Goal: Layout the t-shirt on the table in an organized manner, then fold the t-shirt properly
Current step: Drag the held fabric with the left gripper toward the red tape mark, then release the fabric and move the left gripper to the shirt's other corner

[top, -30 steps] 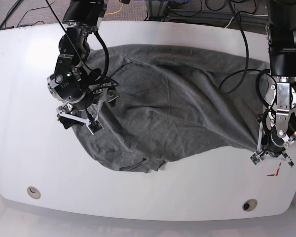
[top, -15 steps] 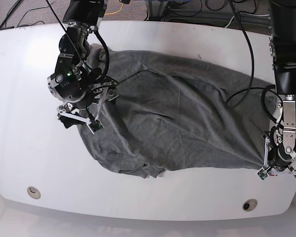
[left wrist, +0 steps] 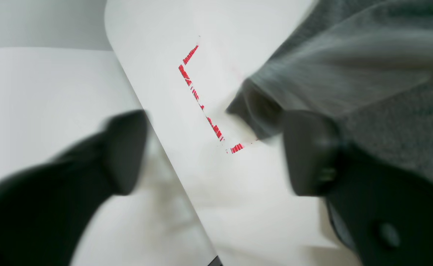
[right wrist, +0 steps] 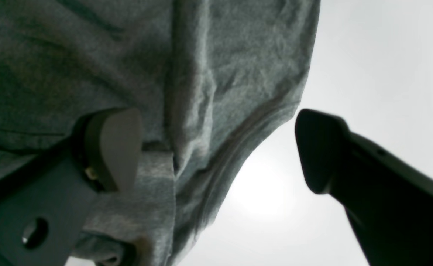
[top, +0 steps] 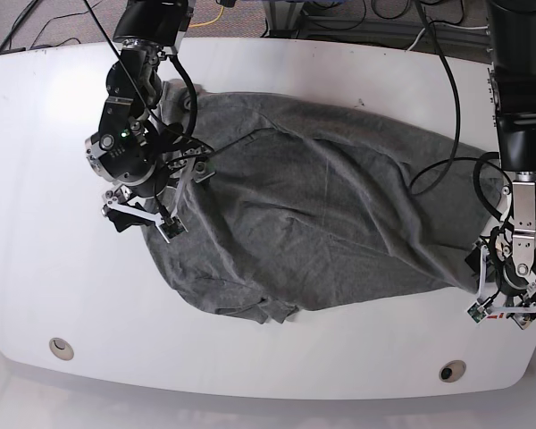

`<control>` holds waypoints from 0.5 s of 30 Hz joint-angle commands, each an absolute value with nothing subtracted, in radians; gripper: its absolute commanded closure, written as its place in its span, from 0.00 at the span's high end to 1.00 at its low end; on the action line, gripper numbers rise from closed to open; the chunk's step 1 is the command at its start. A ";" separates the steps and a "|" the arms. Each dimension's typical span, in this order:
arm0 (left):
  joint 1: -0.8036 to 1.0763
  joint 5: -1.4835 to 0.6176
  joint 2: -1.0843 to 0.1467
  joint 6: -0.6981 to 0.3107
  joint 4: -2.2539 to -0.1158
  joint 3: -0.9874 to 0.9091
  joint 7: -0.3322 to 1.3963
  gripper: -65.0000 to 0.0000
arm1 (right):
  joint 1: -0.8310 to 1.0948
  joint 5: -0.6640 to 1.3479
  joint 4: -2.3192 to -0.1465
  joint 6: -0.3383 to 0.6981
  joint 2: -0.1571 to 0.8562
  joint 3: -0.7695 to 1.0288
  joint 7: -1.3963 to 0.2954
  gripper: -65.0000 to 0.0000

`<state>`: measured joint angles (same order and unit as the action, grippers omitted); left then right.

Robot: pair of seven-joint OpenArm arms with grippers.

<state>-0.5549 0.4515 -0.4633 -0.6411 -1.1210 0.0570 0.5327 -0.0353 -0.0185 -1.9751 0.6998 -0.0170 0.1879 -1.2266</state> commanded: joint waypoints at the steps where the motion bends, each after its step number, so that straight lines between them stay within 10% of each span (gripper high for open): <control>1: -0.584 0.455 -0.479 -0.542 -1.142 0.048 0.526 0.94 | -0.053 -0.008 -1.992 0.698 -0.013 0.186 -1.208 0.97; 15: -0.400 0.420 -0.507 -0.484 -1.443 -0.002 0.599 0.94 | -0.056 -0.008 -1.992 0.698 -0.015 0.186 -1.208 0.97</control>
